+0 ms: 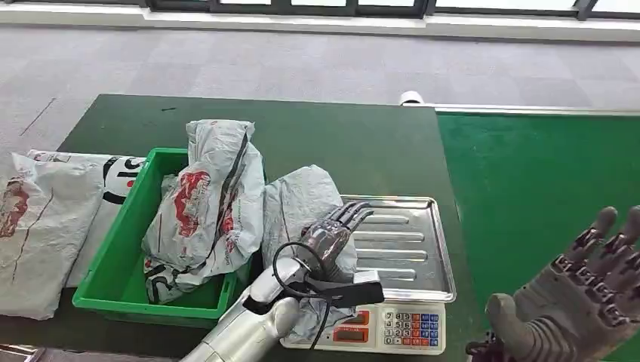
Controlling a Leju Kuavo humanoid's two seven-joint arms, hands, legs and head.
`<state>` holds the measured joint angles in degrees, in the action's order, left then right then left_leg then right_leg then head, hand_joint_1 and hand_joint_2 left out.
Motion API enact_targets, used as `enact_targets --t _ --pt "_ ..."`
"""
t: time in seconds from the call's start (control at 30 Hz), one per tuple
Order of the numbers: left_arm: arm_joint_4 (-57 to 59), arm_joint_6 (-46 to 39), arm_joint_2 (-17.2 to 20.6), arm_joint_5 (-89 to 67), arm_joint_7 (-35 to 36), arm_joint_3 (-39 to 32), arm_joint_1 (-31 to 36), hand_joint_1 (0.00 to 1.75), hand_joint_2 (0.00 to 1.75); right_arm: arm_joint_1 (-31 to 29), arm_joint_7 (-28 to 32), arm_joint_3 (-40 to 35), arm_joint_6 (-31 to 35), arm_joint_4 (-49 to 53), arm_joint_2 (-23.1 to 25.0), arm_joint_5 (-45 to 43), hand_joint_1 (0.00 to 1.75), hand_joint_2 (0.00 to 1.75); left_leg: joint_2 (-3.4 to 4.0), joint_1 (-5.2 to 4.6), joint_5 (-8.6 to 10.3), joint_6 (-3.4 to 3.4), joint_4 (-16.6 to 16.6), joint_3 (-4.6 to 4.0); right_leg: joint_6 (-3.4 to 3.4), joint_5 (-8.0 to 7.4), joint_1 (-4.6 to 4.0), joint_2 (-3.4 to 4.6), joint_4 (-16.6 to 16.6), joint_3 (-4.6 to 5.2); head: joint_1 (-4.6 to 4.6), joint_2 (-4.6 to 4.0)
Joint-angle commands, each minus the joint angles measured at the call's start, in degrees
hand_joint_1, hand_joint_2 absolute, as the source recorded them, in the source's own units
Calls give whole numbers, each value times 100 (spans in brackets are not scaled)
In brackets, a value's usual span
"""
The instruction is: Moved the parcel from conveyor to table for the left to box.
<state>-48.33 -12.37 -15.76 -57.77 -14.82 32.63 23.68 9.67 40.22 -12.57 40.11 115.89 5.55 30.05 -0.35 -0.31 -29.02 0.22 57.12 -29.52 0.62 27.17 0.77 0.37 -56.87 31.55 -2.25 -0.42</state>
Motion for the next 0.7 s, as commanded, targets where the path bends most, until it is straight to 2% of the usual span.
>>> enact_targets --t 0.03,0.27,0.33,0.47,0.7 --pt "476 -4 109 -35 33 -146 274 0 175 -203 -22 176 -11 -28 121 2 0 175 13 7 3 -9 -14 9 -5 -7 -7 6 15 -7 0 0" --pt "1002 -184 70 -238 323 -434 404 0 175 -367 -22 50 -11 -244 97 3 0 175 16 8 6 -9 -16 10 -5 -11 -8 10 17 -7 0 0" --pt "1077 -513 87 -499 545 -533 389 0 175 -386 -22 2 -11 -252 111 71 0 175 24 8 11 -12 -26 15 -7 -18 -8 16 28 -11 0 0" --pt "480 -723 124 -530 561 -821 307 0 175 -346 -22 -67 -11 -293 169 192 0 175 19 6 2 -9 -10 8 -6 -7 -6 12 9 -2 0 0" --pt "380 -639 123 -546 593 -828 247 0 175 -346 -22 -59 -11 -293 165 192 0 175 14 7 3 -9 -13 9 -5 -8 -7 10 11 -6 0 0"
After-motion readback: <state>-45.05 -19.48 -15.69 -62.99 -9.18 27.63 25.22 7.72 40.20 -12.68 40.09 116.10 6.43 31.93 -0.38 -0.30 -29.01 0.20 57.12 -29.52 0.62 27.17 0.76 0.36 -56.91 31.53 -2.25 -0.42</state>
